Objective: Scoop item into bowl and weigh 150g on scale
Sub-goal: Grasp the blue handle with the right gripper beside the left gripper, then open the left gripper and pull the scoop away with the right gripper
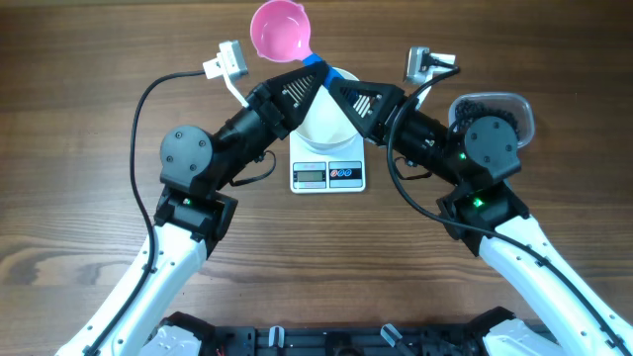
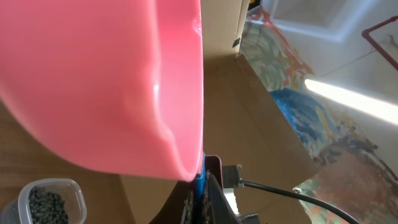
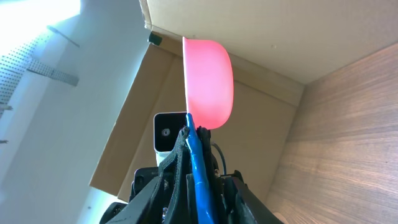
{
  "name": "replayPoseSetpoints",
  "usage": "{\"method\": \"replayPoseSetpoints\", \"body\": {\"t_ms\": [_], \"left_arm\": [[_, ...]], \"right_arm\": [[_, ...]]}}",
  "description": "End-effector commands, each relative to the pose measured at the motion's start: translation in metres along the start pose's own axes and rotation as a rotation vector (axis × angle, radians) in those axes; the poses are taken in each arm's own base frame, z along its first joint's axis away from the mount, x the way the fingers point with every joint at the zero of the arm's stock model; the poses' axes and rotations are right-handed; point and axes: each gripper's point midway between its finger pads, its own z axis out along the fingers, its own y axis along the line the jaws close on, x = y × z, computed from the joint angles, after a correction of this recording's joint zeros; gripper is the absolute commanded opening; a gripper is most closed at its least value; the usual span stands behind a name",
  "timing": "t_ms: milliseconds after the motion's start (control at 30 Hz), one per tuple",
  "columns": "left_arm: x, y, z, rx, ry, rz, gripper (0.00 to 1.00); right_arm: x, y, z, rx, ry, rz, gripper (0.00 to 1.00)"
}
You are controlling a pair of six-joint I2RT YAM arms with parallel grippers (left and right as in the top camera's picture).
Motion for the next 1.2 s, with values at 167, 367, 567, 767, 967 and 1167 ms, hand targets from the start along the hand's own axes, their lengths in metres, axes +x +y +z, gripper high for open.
{"method": "replayPoseSetpoints", "body": {"t_ms": [167,367,567,767,967,1167], "left_arm": [[-0.004,-0.009,0.0,0.018,-0.016,0.018,0.04],[-0.004,-0.009,0.0,0.018,-0.016,0.018,0.04],[-0.004,-0.009,0.0,0.018,-0.015,0.018,0.08],[0.003,-0.008,0.0,0.015,0.024,0.016,0.8],[0.017,-0.01,-0.001,0.036,0.102,0.114,0.74],[0.026,0.032,-0.007,-0.119,0.157,0.149,0.73]], "right_arm": [[-0.005,0.007,0.001,-0.013,-0.026,-0.004,0.24],[-0.005,0.007,0.001,-0.013,-0.027,-0.004,0.15],[-0.007,0.006,0.001,-0.011,-0.036,-0.005,0.04],[-0.023,0.002,0.0,0.016,-0.13,-0.059,0.04],[-0.058,-0.006,-0.015,0.06,-0.248,-0.124,0.04],[-0.102,-0.013,-0.054,0.133,-0.337,-0.204,0.05]]}}
